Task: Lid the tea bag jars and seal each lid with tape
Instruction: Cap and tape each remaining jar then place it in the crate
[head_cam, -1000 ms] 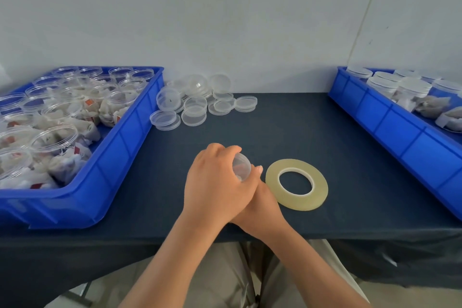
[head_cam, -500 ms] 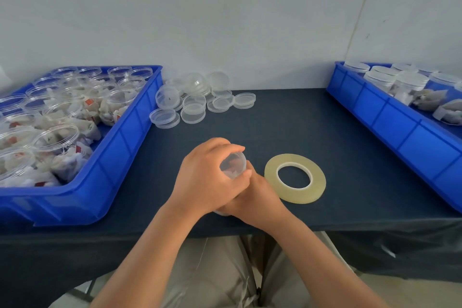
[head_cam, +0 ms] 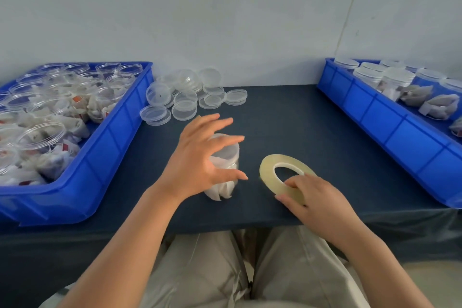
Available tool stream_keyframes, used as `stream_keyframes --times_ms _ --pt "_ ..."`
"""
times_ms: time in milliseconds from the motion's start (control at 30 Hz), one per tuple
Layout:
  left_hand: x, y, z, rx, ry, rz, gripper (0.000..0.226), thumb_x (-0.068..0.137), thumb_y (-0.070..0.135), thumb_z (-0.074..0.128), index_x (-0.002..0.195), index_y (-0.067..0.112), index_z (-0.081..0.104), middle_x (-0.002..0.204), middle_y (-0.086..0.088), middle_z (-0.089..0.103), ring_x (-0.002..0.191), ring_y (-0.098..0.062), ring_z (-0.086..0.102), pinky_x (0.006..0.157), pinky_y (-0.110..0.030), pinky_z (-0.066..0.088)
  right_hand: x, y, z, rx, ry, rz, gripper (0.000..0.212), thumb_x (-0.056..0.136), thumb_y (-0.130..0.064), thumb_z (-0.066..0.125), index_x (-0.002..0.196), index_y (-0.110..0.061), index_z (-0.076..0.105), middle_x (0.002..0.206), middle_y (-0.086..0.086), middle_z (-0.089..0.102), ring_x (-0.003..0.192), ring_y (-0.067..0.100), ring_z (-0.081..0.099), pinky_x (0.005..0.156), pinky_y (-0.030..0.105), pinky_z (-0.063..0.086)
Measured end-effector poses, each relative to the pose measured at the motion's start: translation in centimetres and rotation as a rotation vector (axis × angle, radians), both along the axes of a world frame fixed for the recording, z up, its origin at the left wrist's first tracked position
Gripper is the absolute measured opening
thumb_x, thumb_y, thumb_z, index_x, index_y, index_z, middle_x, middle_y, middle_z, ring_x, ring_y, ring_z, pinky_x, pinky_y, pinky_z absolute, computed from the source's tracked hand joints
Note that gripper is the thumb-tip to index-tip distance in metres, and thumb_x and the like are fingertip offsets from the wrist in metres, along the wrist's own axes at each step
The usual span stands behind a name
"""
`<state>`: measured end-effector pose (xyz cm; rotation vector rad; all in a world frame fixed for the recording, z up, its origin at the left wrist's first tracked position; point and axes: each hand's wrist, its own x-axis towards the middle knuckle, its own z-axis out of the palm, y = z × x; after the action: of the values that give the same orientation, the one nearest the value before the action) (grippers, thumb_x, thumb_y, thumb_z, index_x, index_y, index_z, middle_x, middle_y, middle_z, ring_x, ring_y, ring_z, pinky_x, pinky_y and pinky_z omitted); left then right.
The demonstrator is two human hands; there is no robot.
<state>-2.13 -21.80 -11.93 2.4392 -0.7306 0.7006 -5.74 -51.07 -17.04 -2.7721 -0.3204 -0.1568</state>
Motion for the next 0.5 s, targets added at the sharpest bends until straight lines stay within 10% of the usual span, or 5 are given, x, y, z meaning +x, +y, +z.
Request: stream_keyframes --times_ms 133,300,500 --pt "-2.2 -1.5 0.2 -0.250 -0.213 0.166 0.048 0.091 0.054 0.076 0.122 0.018 0.076 0.131 0.005 0.069 0.124 -0.018 0.063 0.108 -0.037 0.048 -1.6 0.6 2.3 0.542 0.071 -0.008 0.039 0.076 -0.076 0.063 0.093 -0.041 0.062 0.088 -0.018 0.067 0.080 0.006 0.061 0.064 0.016 0.046" --pt "-6.7 -5.2 0.3 -0.451 0.143 0.068 0.052 0.090 0.058 0.072 0.134 0.031 0.069 0.130 0.024 0.068 0.127 0.002 0.061 0.102 -0.011 0.044 -3.5 2.1 4.7 0.746 0.008 0.114 0.032 0.077 -0.066 0.069 0.093 -0.040 0.063 0.086 -0.014 0.068 0.080 0.009 0.063 0.066 0.014 0.044" --pt "-8.5 -6.1 1.0 -0.754 0.237 -0.010 0.018 0.089 0.045 0.076 0.107 0.044 0.078 0.115 0.022 0.076 0.114 -0.008 0.070 0.087 -0.039 0.062 -4.8 3.0 5.9 0.735 0.002 0.211 0.033 0.074 -0.062 0.076 0.091 -0.038 0.062 0.084 -0.014 0.068 0.077 0.010 0.062 0.066 0.013 0.044"
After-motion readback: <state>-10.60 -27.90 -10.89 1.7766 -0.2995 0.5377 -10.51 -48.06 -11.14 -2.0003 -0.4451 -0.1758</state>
